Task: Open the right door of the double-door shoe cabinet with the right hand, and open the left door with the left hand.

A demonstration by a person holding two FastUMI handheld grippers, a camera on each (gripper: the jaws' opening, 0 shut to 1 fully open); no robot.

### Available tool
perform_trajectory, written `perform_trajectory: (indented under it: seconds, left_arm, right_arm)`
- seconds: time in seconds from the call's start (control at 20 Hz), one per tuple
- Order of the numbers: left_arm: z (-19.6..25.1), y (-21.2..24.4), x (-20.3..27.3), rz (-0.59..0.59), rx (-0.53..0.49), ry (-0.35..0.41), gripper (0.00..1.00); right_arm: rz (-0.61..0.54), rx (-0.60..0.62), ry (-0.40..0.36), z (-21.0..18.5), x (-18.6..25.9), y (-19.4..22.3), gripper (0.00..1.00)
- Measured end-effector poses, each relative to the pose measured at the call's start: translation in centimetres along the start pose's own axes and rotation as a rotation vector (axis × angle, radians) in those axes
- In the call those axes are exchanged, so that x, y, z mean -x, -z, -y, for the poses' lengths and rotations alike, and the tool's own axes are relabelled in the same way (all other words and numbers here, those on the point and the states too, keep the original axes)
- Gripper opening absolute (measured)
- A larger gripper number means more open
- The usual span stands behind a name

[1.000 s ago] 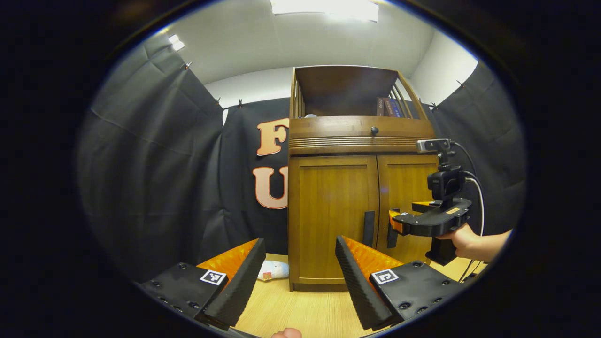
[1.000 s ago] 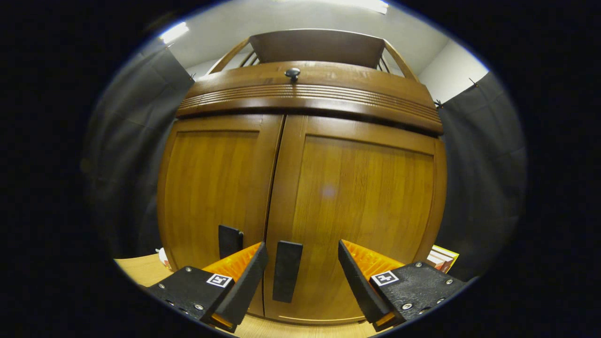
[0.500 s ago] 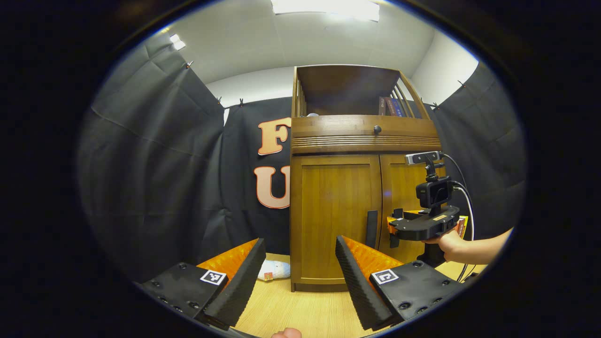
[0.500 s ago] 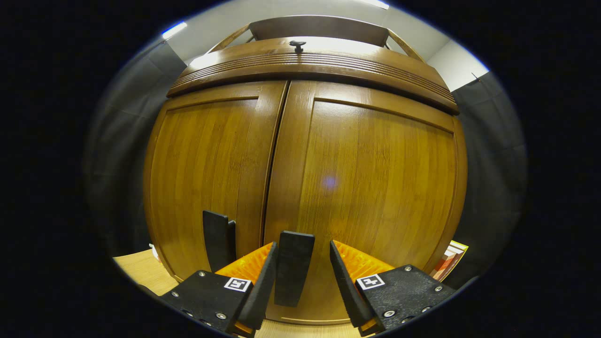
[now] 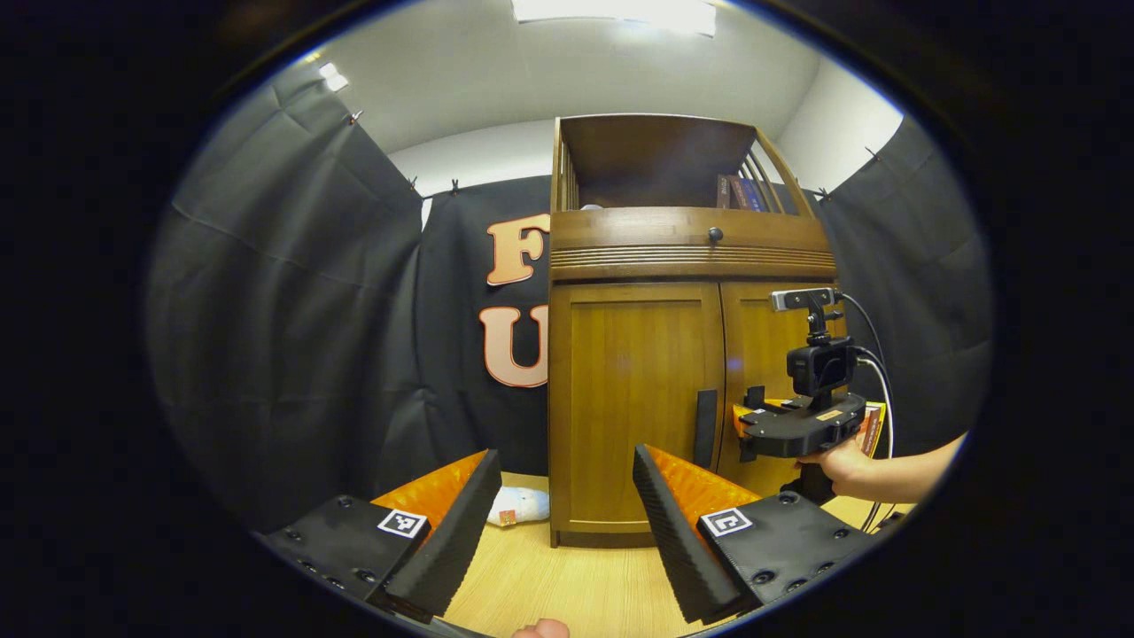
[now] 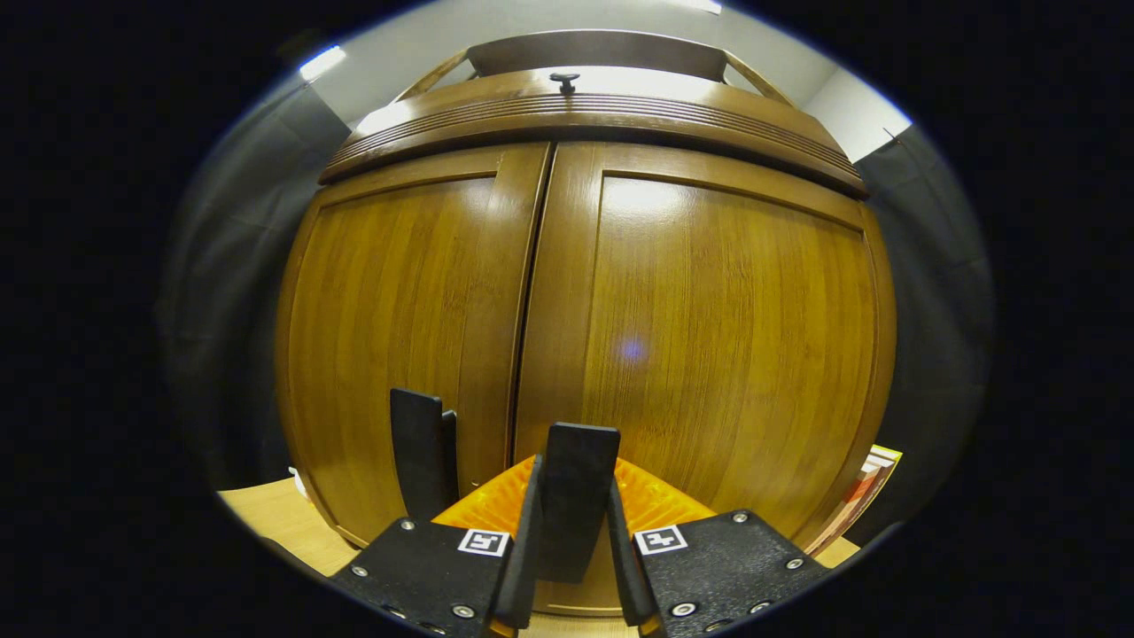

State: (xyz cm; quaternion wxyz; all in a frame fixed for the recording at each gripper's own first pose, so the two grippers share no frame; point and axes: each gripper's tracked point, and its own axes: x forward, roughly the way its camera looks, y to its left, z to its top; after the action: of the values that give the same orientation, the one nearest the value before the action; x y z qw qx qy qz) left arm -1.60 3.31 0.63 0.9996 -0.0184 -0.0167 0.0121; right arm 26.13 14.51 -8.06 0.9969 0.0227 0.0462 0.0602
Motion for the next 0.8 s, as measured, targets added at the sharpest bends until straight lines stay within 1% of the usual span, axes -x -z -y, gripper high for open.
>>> perform_trajectory:
  seconds: [0.05,0.1,0.15,0.2,0.25,0.3,0.35,0.4,0.45,0.5,0.55,0.6,0.65,0.8]
  left_arm:
    - [0.1,0.1,0.0,-0.003,0.001,0.003,0.96]
    - [0.2,0.2,0.1,-0.008,0.003,0.005,0.94]
    - [0.3,0.4,0.1,-0.013,0.004,0.007,0.94]
    - [0.4,0.5,0.2,-0.017,0.005,0.01,0.96]
    - [0.6,0.5,0.3,-0.023,0.004,0.011,0.94]
    - [0.7,0.6,0.5,-0.026,0.002,0.013,0.94]
    - [0.8,0.6,0.7,-0.028,0.0,0.013,0.94]
    - [0.8,0.6,0.9,-0.028,-0.001,0.014,0.96]
    - [0.8,0.5,1.0,-0.028,-0.001,0.014,0.94]
    - [0.9,0.5,1.2,-0.031,-0.003,0.013,0.96]
    - [0.9,0.5,1.4,-0.031,-0.005,0.014,0.94]
    - [1.1,0.4,1.6,-0.029,-0.007,0.015,0.99]
    - [1.3,0.2,1.7,-0.026,-0.009,0.017,0.94]
    - [1.8,0.0,2.2,-0.021,-0.013,0.024,0.96]
  right_arm:
    - [-0.006,-0.021,-0.01,0.0,0.1,0.1,0.32]
    - [-0.009,-0.03,-0.016,0.0,0.1,0.1,0.34]
    - [-0.004,-0.015,-0.02,0.0,0.0,0.0,0.3]
    - [-0.004,0.007,-0.02,0.1,-0.1,0.0,0.28]
    - [-0.003,0.017,-0.016,0.0,-0.2,0.0,0.22]
    - [-0.007,0.011,-0.012,0.1,-0.1,0.0,0.24]
    - [-0.01,0.005,-0.012,0.0,0.0,0.1,0.23]
    - [-0.012,0.004,-0.013,0.0,0.1,0.1,0.23]
    - [-0.02,0.008,-0.015,0.0,0.1,0.1,0.22]
    - [-0.026,0.01,-0.016,0.1,0.2,0.1,0.22]
    - [-0.031,0.01,-0.02,0.0,0.4,0.2,0.22]
    - [-0.033,0.006,-0.024,0.0,0.7,0.2,0.25]
    - [-0.033,0.003,-0.03,0.0,1.1,0.2,0.22]
    - [-0.035,-0.005,-0.051,0.0,2.6,0.2,0.22]
